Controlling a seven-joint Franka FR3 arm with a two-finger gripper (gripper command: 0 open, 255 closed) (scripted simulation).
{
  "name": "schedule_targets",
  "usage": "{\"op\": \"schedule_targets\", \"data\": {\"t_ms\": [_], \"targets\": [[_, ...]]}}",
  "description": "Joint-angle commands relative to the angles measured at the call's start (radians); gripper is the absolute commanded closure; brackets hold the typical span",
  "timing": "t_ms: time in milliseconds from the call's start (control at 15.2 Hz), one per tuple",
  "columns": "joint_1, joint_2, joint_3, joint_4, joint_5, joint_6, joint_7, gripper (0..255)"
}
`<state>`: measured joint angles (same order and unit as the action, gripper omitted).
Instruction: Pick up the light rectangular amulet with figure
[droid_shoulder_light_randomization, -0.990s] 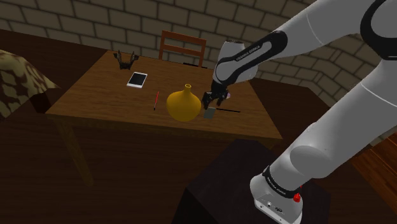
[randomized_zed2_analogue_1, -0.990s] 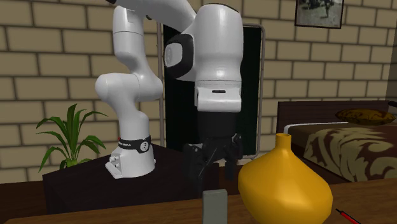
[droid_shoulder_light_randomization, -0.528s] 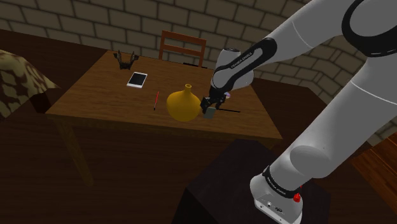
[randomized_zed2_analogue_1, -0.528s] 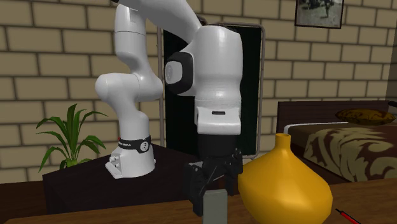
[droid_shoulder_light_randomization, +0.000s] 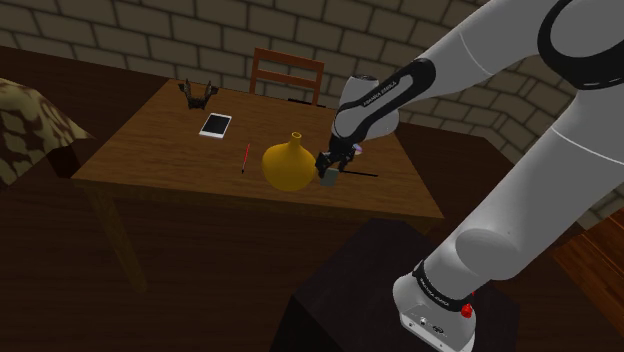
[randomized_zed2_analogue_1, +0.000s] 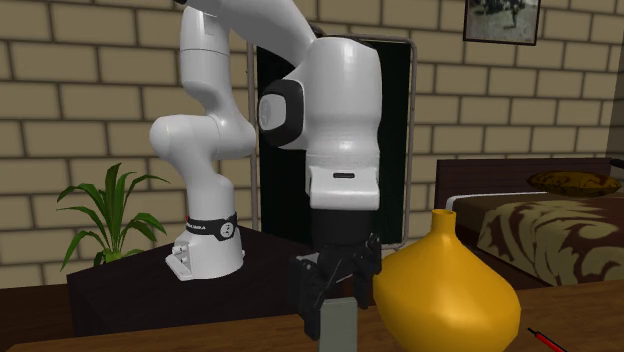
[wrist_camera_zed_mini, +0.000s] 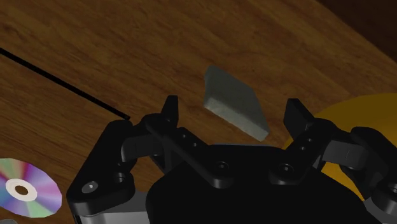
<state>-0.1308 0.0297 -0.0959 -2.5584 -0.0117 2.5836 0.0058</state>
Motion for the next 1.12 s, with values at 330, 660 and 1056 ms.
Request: {"op": "schedule_targets", "data": {"t_ms": [330, 660, 1056], "targets": [[0.003, -0.042, 0.002, -0.001, -0.007, -0.048, 0.013, 255], [0.003, -0.104, 0.002, 0.013, -0.015, -0.124, 0.018, 255], [0.002, -0.171, 0.004, 0.038, -0.021, -0.215, 0.022, 255]]}}
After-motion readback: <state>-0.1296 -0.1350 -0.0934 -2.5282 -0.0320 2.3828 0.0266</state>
